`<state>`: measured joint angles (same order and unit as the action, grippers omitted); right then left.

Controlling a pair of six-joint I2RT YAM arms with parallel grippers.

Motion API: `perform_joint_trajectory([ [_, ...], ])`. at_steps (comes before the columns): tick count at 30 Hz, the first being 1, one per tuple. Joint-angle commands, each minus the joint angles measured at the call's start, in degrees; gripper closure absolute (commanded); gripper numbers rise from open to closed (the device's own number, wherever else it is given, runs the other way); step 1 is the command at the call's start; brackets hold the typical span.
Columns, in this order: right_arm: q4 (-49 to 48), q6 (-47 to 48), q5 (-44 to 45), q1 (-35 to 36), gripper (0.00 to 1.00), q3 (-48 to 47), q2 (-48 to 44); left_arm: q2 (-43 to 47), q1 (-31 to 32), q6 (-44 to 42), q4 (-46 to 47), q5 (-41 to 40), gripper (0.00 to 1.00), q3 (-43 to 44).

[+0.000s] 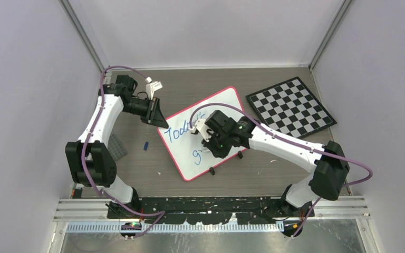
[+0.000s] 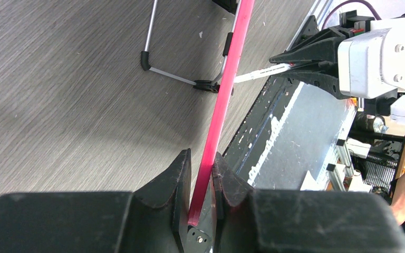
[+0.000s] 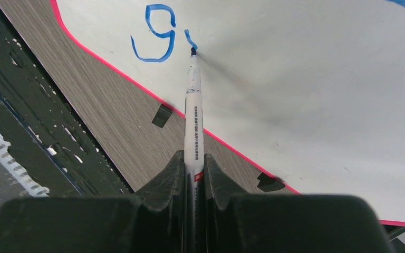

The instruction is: Write a sentence on the whiteboard

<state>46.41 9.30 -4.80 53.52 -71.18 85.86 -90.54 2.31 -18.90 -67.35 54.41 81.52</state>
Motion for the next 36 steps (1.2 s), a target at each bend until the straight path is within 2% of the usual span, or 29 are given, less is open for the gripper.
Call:
perform_joint_trajectory([
  [1, -0.6, -0.3, 1.2, 0.4, 1.0, 1.4, -0.6, 0.0, 0.3, 0.3, 0.0, -3.7, 1.0, 1.1],
  [10, -0.7, -0.6, 0.9, 1.8, 1.0, 3.5, -0.9, 0.1, 0.3, 0.3, 0.0, -3.7, 1.0, 1.1],
  [20, 2.6, -0.9, -1.0, 1.8, 1.0, -5.1, -2.2, 0.0, 0.3, 0.3, 0.0, -3.5, 1.0, 0.9],
  [36, 0.6, 0.3, 4.0, 1.8, 1.0, -6.5, 1.7, 0.0, 0.3, 0.3, -0.2, -3.8, 1.0, 1.3],
])
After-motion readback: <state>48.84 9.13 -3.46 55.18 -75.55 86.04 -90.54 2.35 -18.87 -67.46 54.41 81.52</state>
